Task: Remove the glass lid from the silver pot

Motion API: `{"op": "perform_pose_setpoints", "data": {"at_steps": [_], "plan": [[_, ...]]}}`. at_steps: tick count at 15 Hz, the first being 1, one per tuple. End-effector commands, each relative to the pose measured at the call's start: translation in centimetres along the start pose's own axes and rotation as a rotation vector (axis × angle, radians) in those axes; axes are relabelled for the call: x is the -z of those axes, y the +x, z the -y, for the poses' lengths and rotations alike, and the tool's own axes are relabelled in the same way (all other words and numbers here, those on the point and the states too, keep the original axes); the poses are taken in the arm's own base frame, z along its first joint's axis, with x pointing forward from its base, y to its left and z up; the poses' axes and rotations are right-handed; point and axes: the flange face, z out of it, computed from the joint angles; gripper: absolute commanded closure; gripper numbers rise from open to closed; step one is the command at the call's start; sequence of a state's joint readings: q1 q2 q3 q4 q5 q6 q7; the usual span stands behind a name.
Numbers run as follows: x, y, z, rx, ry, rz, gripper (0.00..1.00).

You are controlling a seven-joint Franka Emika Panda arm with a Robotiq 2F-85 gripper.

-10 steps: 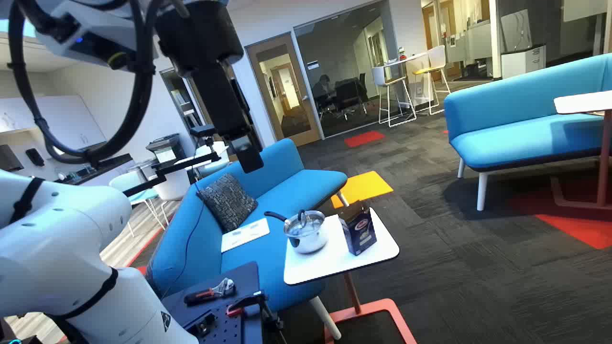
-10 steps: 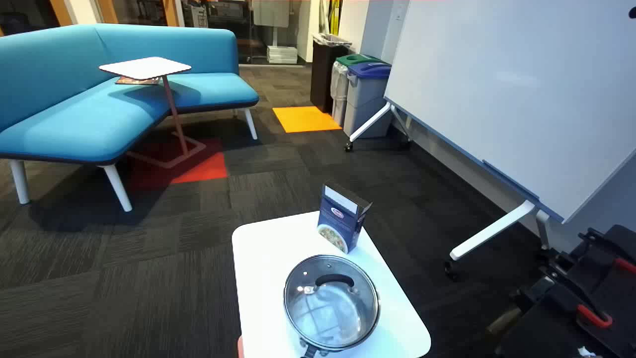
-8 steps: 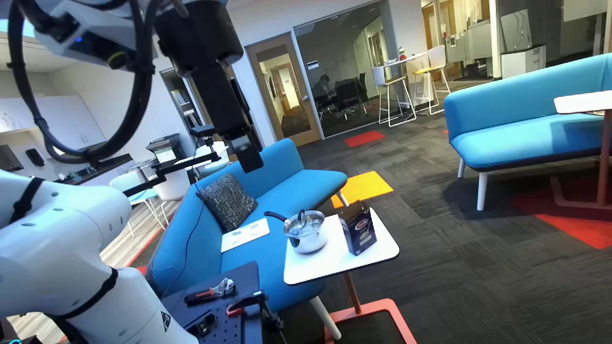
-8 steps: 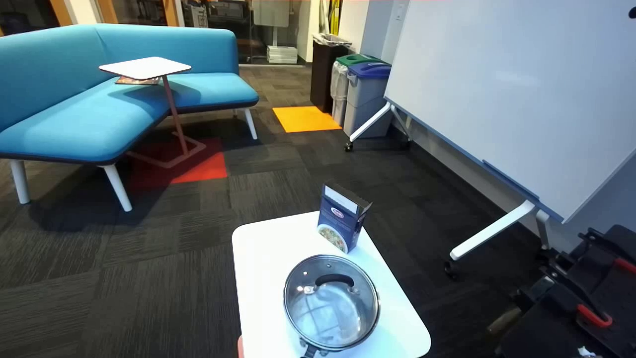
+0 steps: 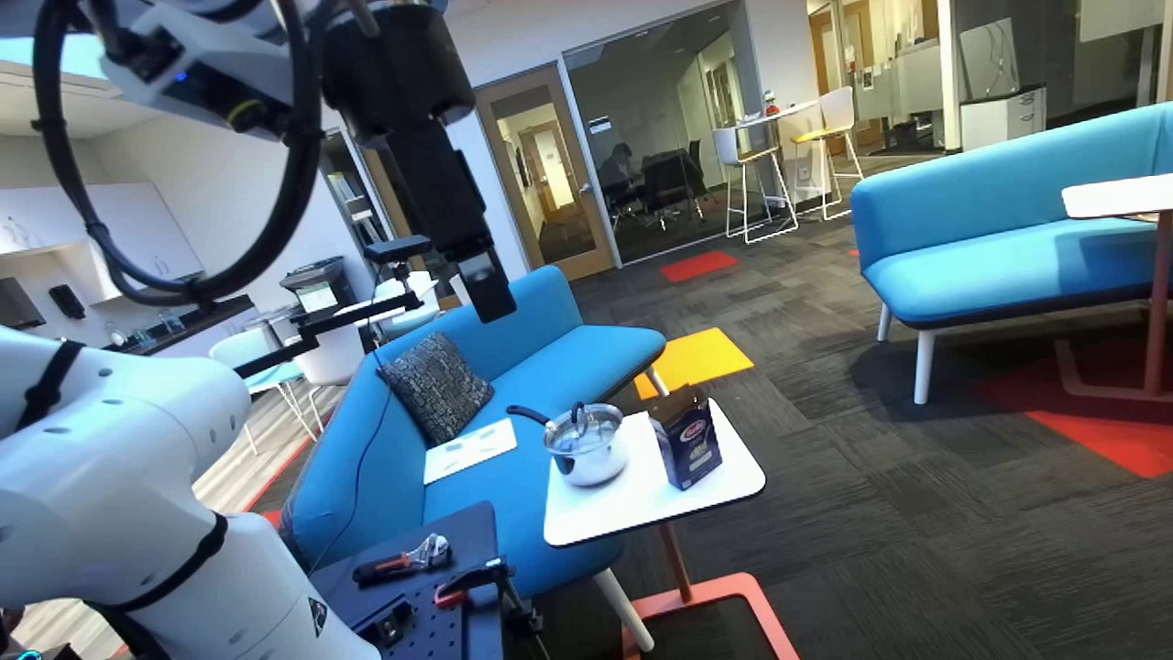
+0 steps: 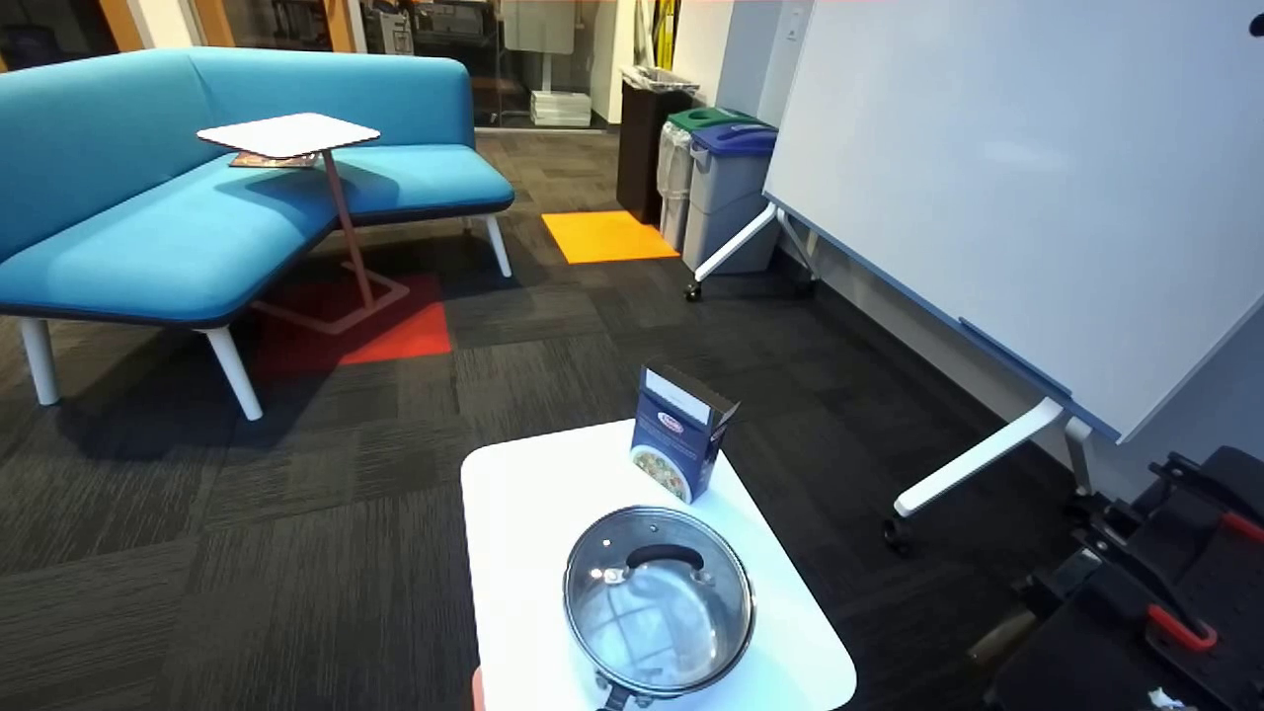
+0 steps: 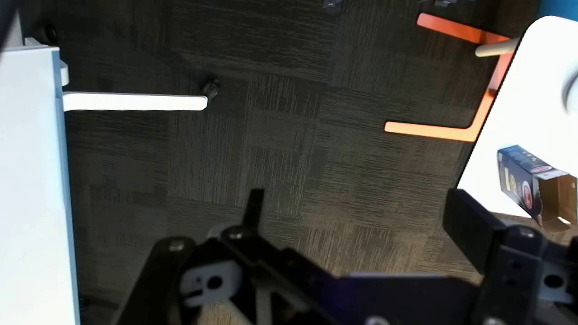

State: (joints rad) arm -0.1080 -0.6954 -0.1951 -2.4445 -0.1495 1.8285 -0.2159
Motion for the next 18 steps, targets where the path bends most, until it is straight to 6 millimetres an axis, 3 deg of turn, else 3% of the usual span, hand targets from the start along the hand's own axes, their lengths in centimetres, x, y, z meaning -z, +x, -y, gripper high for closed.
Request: {"op": "perform_pose_setpoints", "data": {"at_steps": [1,5,11,14,16,17,18], "plan": [[-0.3,2.5,3.1,0.063,0.004,-0.011,0.00],[-2.0,5.9,10.5,0.113,0.060,-0.051,0.00],[-6.9,10.6,26.0,0.117,0.105,-0.043,0.00],[-9.3,11.4,32.6,0.135,0.075,-0.024,0.00],[-10.2,11.3,35.4,0.185,0.061,0.004,0.00],[-10.0,11.1,35.9,0.217,0.043,0.012,0.00],[-10.5,10.3,35.0,0.200,0.062,0.002,0.00]]}}
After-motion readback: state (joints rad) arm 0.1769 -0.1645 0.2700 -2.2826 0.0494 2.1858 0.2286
